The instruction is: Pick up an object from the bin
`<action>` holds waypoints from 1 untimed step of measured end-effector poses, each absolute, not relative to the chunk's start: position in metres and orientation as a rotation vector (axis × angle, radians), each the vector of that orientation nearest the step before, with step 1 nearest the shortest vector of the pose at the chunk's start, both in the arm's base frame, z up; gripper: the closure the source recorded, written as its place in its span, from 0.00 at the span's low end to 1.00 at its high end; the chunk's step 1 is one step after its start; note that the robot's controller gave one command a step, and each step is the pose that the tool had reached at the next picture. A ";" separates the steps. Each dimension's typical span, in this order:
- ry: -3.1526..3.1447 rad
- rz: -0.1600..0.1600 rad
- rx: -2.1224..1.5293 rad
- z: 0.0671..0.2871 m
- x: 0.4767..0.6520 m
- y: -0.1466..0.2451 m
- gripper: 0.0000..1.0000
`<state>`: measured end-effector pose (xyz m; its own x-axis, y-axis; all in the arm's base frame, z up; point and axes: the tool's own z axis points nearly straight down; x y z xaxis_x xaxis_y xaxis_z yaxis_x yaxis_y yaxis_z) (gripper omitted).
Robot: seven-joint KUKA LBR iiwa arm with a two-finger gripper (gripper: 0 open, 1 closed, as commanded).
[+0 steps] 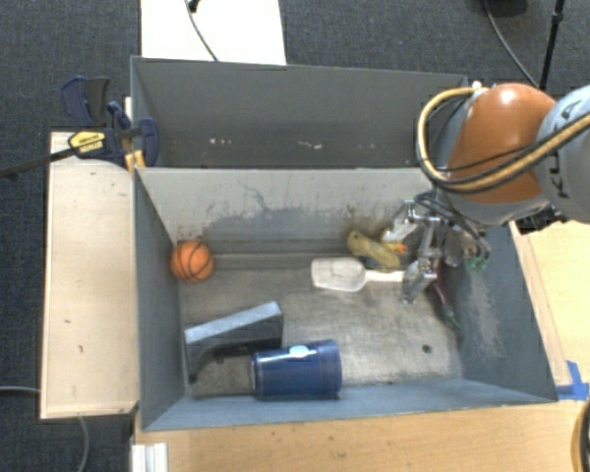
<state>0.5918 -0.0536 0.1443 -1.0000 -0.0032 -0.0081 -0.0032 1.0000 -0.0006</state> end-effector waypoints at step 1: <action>3.131 -0.001 -0.020 0.132 0.593 -0.054 0.00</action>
Offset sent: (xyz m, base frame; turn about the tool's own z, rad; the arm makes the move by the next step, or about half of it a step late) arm -0.0016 -0.0020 -0.0248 0.1247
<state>0.5927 -0.0536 0.1320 -0.9999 -0.0130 -0.0106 -0.0130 0.9999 -0.0006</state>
